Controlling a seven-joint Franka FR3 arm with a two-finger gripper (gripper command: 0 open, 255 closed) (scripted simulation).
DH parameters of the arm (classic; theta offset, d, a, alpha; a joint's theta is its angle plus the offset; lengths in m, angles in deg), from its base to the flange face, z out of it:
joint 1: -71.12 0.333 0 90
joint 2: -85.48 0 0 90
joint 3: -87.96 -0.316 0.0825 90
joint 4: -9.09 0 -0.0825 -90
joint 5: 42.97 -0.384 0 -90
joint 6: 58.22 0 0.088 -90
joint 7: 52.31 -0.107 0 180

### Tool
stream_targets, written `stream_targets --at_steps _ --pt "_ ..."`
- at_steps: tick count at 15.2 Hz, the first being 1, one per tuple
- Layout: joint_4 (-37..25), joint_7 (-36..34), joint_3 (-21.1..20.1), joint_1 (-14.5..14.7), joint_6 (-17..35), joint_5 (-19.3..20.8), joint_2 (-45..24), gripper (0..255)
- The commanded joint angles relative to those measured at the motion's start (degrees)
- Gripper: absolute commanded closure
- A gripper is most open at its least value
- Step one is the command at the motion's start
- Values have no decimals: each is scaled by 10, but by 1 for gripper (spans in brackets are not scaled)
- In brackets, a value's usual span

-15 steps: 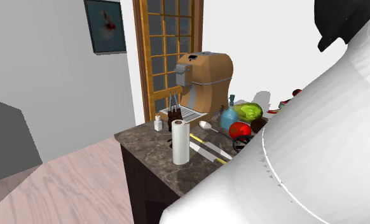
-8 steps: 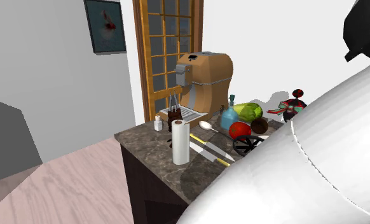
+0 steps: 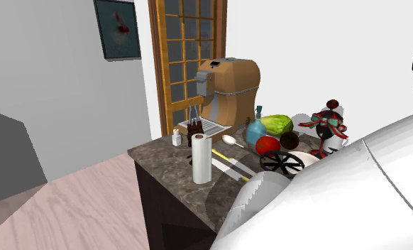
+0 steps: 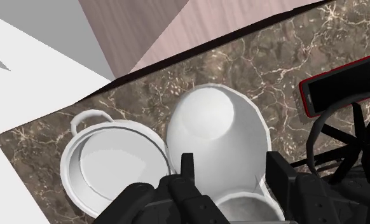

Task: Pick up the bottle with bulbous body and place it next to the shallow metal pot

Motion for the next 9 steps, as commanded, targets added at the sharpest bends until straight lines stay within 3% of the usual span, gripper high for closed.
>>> stream_targets --at_steps 1,9 --pt "12 -2 2 -3 12 3 4 255" --pt "76 -12 5 -27 69 13 14 255"
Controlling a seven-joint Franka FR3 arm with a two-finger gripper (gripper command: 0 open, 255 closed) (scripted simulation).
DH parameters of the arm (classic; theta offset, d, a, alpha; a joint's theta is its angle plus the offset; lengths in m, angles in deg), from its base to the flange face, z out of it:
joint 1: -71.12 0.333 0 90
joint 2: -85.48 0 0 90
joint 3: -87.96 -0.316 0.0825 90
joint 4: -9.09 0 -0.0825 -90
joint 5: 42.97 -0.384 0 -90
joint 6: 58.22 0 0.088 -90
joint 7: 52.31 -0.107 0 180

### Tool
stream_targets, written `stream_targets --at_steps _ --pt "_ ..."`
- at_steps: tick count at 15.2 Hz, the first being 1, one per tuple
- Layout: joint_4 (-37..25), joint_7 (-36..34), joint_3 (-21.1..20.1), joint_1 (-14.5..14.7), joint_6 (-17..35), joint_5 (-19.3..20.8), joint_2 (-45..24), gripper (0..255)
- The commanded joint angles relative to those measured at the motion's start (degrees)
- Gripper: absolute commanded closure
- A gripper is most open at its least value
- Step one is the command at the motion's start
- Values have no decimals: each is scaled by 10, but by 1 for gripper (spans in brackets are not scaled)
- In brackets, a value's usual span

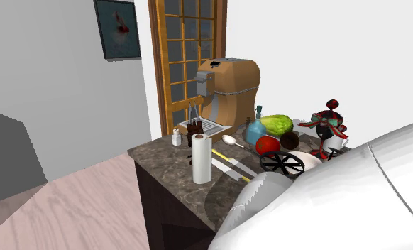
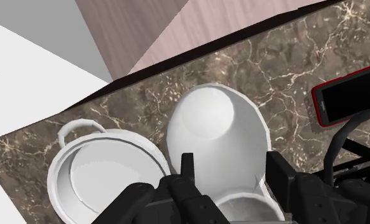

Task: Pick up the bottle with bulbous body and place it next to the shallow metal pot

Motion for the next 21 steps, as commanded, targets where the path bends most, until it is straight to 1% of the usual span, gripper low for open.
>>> stream_targets --at_steps 1,8,16,17,21 --pt "12 -3 2 -2 12 4 3 255" --pt "55 -13 12 -12 57 18 17 255" --pt "55 -13 12 -12 57 18 17 255" --pt "55 -13 12 -12 57 18 17 0" --pt "55 -13 12 -12 57 18 17 0"
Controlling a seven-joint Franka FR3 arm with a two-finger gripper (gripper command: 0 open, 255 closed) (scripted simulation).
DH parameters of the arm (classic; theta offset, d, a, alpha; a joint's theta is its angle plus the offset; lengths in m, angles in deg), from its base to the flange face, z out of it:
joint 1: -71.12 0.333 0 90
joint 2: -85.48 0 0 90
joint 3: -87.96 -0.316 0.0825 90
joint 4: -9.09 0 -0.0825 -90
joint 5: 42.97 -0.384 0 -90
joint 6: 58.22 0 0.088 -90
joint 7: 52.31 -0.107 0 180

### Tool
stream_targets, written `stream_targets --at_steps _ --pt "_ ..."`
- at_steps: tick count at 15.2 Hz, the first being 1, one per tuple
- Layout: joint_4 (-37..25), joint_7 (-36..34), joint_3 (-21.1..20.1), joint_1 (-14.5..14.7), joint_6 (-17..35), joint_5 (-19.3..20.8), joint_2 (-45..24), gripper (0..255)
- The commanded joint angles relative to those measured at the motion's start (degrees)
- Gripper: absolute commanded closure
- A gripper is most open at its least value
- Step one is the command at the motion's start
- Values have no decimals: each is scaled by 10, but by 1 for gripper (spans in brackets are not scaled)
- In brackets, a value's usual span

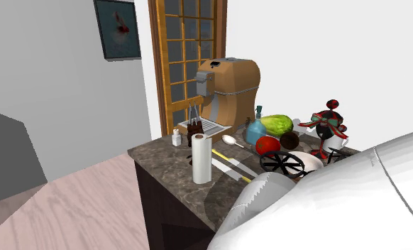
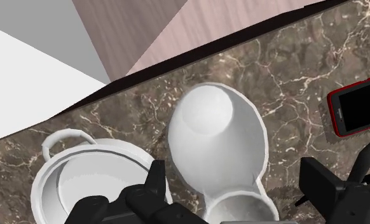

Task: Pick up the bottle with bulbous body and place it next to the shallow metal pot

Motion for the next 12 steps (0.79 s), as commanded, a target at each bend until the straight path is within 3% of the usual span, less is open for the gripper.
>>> stream_targets --at_steps 1,5,12 --pt "0 0 0 0 0 0 0 0" --pt "-61 16 -11 13 -61 -18 -17 0" --pt "-61 16 -11 13 -61 -18 -17 0"
